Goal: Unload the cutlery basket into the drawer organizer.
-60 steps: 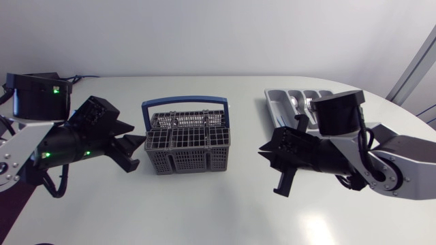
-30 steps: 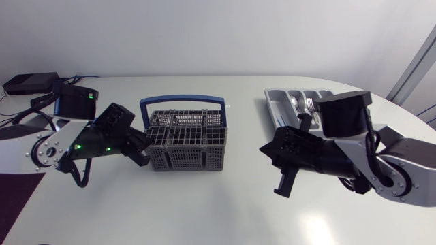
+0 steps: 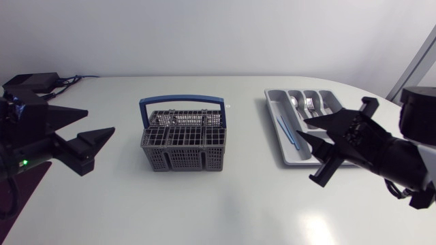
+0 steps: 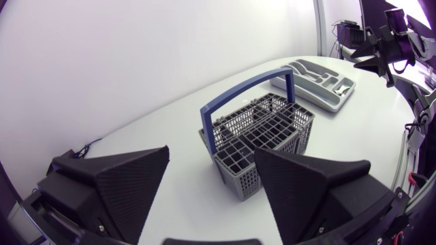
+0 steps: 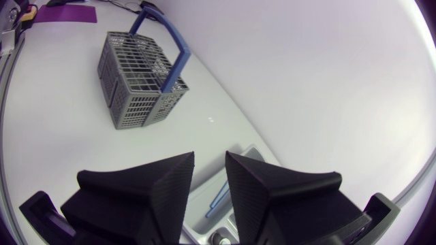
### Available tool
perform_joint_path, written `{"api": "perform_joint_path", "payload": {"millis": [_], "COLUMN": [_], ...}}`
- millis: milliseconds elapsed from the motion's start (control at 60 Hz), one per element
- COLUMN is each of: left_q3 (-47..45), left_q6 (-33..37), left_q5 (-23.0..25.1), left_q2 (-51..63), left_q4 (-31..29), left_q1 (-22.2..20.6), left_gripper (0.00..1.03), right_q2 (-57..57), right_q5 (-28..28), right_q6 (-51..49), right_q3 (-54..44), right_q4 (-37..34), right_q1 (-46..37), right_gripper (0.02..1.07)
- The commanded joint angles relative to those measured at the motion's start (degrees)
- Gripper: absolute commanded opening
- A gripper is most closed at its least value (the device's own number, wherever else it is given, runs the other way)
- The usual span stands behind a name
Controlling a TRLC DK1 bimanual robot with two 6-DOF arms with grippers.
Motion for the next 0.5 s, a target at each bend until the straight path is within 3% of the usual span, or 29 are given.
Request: {"api": "perform_joint_path", "payload": {"millis": [0,100,117,233,483], "left_q3": [-2.45,-3.94,-4.21,-5.44,-8.42], "left_q6": [-0.73,-1.08,-1.17,-0.91,-1.43], "left_q5": [0.30,0.21,0.21,0.21,0.47], "left_q2": [-3.22,-6.21,-6.56,-8.58,-12.71], "left_q4": [-1.66,-2.28,-2.37,-2.45,-0.26], "left_q1": [1.76,2.55,2.99,5.98,7.21], "left_gripper": [1.00,1.00,1.00,0.99,0.99], "right_q2": [-3.35,-8.36,-9.50,-15.92,-26.47], "right_q5": [0.83,1.00,1.09,1.88,1.88], "right_q6": [3.01,3.89,3.89,4.68,6.53], "right_q3": [-2.23,-4.08,-4.52,-6.89,-9.35], "right_q4": [-0.93,-1.02,-0.93,-1.37,-4.71], "right_q1": [-2.80,-6.32,-7.02,-10.54,-20.64], "right_gripper": [0.64,1.01,1.03,1.03,1.03]}}
